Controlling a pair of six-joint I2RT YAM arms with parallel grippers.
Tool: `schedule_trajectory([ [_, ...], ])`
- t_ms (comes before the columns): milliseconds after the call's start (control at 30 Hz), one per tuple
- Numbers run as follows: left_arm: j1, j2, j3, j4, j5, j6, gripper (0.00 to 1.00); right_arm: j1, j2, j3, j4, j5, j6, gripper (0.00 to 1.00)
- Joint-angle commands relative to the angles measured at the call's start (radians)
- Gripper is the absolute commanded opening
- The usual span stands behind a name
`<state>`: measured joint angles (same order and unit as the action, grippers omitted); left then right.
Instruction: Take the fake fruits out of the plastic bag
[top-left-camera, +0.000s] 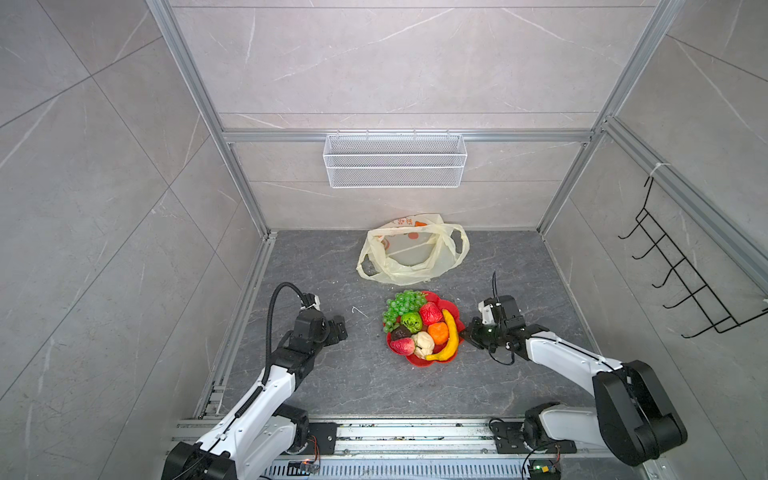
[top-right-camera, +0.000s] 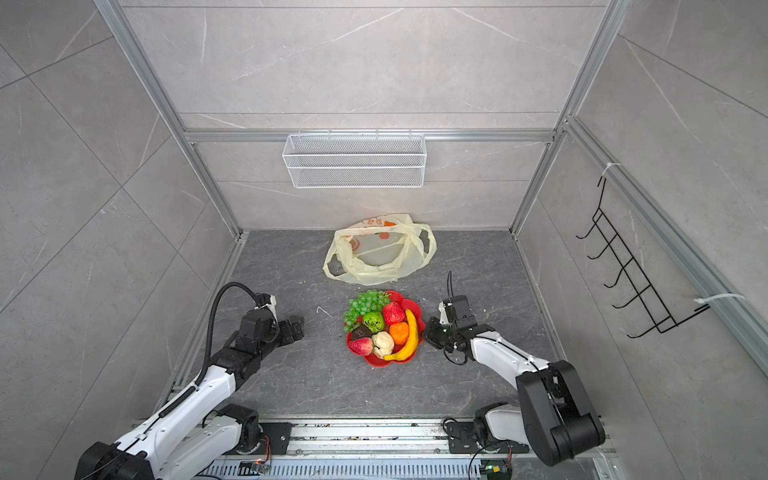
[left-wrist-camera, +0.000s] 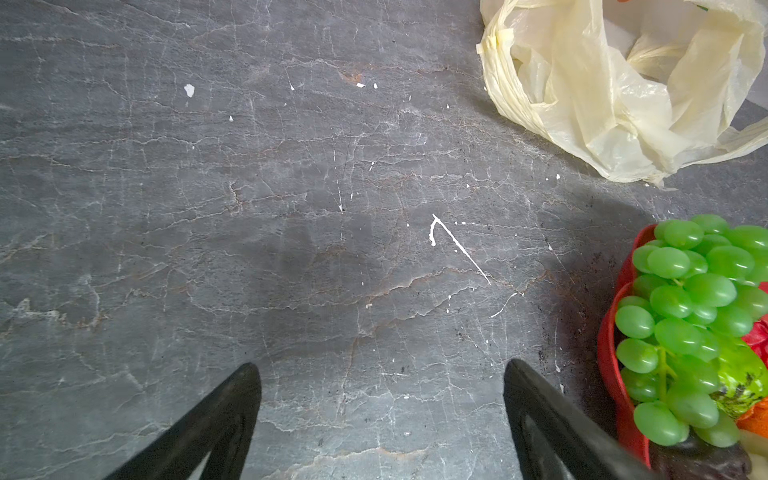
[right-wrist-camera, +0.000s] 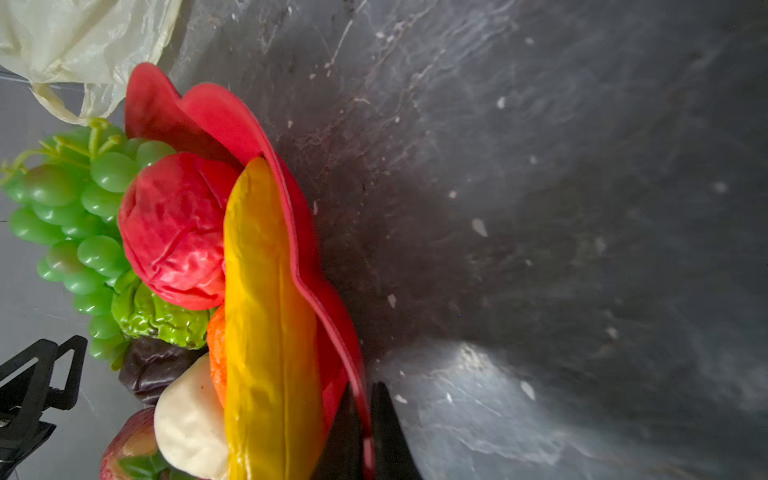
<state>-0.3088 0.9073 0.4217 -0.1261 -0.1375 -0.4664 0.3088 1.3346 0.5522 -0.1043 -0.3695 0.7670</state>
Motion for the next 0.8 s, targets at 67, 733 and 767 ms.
schedule_trajectory([
  [67, 0.000, -0.005, 0.015, 0.030, -0.010, 0.023, 0.93, 0.066, 0.083, 0.051, 0.073, 0.065, 0.063, 0.09],
  [733, 0.000, -0.007, 0.012, 0.031, -0.019, 0.023, 0.93, 0.125, 0.063, 0.116, -0.029, 0.186, 0.039, 0.27],
  [767, 0.000, -0.008, 0.012, 0.032, -0.020, 0.023, 0.93, 0.124, 0.052, 0.123, -0.046, 0.197, 0.032, 0.29],
])
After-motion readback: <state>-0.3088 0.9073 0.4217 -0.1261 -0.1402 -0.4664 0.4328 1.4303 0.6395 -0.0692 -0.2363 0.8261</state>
